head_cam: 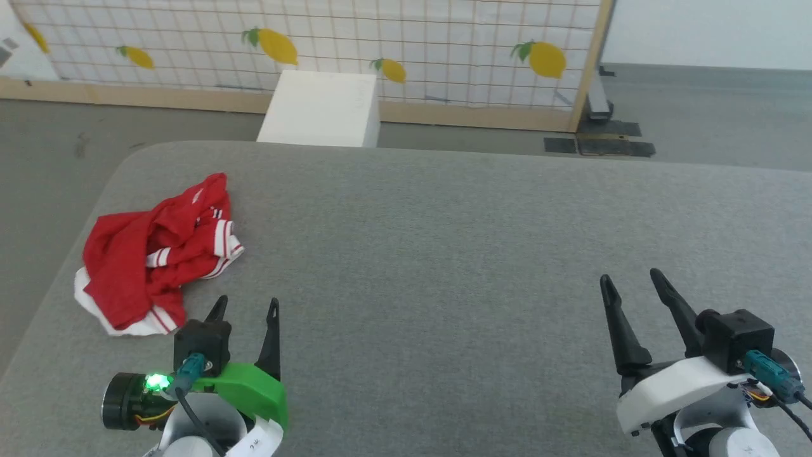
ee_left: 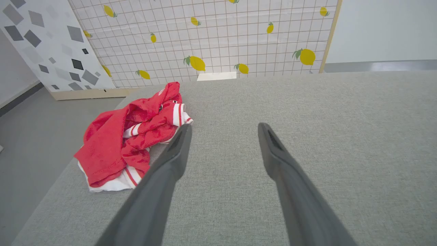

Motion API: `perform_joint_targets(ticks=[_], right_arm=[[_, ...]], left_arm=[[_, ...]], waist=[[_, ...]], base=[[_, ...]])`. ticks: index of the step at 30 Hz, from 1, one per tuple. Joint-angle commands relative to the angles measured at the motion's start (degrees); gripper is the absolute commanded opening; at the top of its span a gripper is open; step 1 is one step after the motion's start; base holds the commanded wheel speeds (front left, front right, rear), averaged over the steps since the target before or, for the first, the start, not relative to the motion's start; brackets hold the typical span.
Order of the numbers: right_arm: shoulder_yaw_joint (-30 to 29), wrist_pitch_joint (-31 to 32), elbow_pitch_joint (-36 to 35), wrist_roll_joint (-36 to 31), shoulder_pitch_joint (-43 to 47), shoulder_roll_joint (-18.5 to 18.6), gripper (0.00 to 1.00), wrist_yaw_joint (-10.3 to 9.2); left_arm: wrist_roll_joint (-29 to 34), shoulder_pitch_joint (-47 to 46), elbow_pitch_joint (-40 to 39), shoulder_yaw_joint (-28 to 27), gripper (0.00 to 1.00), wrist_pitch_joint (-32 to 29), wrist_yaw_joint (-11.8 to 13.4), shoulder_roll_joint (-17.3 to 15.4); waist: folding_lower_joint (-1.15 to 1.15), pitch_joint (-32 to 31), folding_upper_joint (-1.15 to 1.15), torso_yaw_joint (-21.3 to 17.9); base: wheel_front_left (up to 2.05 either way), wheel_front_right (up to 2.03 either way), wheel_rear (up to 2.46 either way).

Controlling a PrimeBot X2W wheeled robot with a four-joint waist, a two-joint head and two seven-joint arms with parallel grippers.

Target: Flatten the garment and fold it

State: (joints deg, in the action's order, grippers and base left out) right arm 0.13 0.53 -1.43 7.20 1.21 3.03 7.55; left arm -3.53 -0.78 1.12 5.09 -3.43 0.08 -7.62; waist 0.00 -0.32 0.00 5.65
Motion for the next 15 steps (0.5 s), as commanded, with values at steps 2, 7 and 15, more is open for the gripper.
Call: perform_joint_targets(ticks=[2, 7, 15], right_arm=[[0.5, 0.3, -0.6, 0.7, 0.8, -0.1, 1.00, -0.06], [1.2, 0.7, -0.9, 1.4, 1.5, -0.1, 1.00, -0.06], [2.0, 1.1, -1.6, 2.7, 2.7, -0.1, 1.00, -0.06]], left_arm=[[-0.2, -0.1, 0.2, 0.2, 1.00, -0.1, 0.7, -0.8], [0.0, -0.7, 0.5, 0.5, 1.00, 0.1, 1.2, -1.4], [0.1, -1.1, 1.1, 1.1, 1.00, 0.9, 2.0, -2.3]], waist=[[0.00, 0.0, 0.00, 2.7], [0.00, 0.0, 0.00, 5.9], [0.00, -0.1, 0.00, 11.4]], base=[[0.00, 0.00, 0.00], [0.00, 0.00, 0.00], [0.00, 0.00, 0.00]])
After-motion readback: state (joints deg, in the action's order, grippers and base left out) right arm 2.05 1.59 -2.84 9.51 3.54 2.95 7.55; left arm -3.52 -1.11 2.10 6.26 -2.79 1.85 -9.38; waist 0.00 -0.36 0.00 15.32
